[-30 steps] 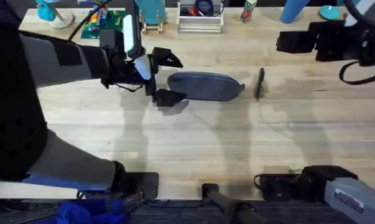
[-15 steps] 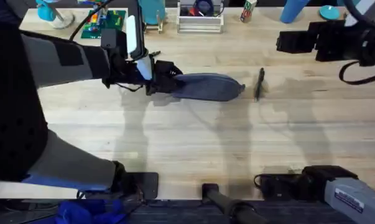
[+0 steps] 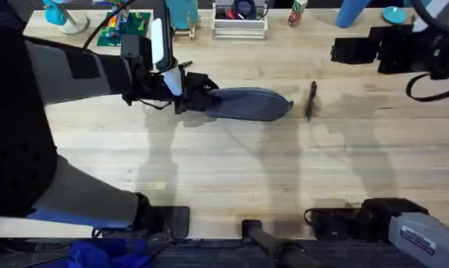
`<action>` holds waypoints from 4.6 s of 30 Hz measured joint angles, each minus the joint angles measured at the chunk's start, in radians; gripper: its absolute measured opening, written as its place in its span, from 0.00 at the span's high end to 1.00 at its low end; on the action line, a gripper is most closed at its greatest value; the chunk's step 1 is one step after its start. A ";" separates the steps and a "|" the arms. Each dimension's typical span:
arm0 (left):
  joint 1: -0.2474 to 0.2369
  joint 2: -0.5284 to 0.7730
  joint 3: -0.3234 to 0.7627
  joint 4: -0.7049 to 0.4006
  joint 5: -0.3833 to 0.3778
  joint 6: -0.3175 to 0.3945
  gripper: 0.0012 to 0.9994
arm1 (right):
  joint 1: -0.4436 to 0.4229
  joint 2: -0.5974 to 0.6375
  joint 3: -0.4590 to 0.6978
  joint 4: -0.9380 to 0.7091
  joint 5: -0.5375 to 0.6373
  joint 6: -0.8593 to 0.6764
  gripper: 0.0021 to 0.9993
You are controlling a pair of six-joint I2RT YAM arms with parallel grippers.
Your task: Unzip the bag, pick up the pens from the table one at a time and place them inside, then zip the bag closed.
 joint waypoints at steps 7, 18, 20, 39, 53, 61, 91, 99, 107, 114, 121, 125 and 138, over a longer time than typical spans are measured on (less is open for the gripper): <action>0.000 0.000 0.000 0.007 0.000 0.000 0.96 | 0.000 0.000 0.000 -0.001 0.000 -0.001 0.00; 0.000 0.000 0.000 0.008 0.000 0.000 0.96 | 0.000 0.000 0.001 -0.149 -0.063 -0.214 0.00; 0.000 0.000 0.000 0.008 0.000 0.000 0.96 | 0.000 0.000 0.001 -0.166 -0.089 -0.254 0.00; 0.000 0.000 0.000 0.008 0.000 0.000 0.96 | 0.000 0.037 0.002 -0.246 -0.181 -0.484 0.00; 0.000 0.000 0.000 0.008 0.000 0.000 0.96 | 0.000 0.090 0.002 -0.259 -0.217 -0.508 0.00; 0.000 0.000 0.000 0.008 0.000 0.000 0.96 | 0.000 0.090 0.002 -0.275 -0.133 -0.514 0.00; 0.000 0.000 0.000 0.007 0.000 0.000 0.96 | -0.270 0.290 0.006 -0.265 -0.643 -1.219 0.00; 0.000 0.000 0.000 0.007 0.000 0.000 0.96 | -0.270 0.442 0.007 -0.262 -0.750 -1.401 0.00; 0.000 0.000 0.000 0.003 0.000 0.000 0.96 | -0.271 0.526 0.007 -0.261 -0.803 -1.498 0.00; 0.000 0.000 0.000 0.003 0.000 0.000 0.96 | -0.291 0.526 0.007 -0.265 -0.816 -1.523 0.00; 0.000 0.000 0.000 0.003 0.000 0.000 0.96 | -0.314 0.527 0.007 -0.277 -0.816 -1.527 0.00; 0.000 0.000 0.000 0.003 0.000 0.000 0.96 | -0.314 0.527 0.007 -0.277 -0.816 -1.531 0.00; 0.000 0.000 0.000 0.000 0.000 0.000 0.96 | -0.314 0.527 0.007 -0.326 -0.816 -1.561 0.00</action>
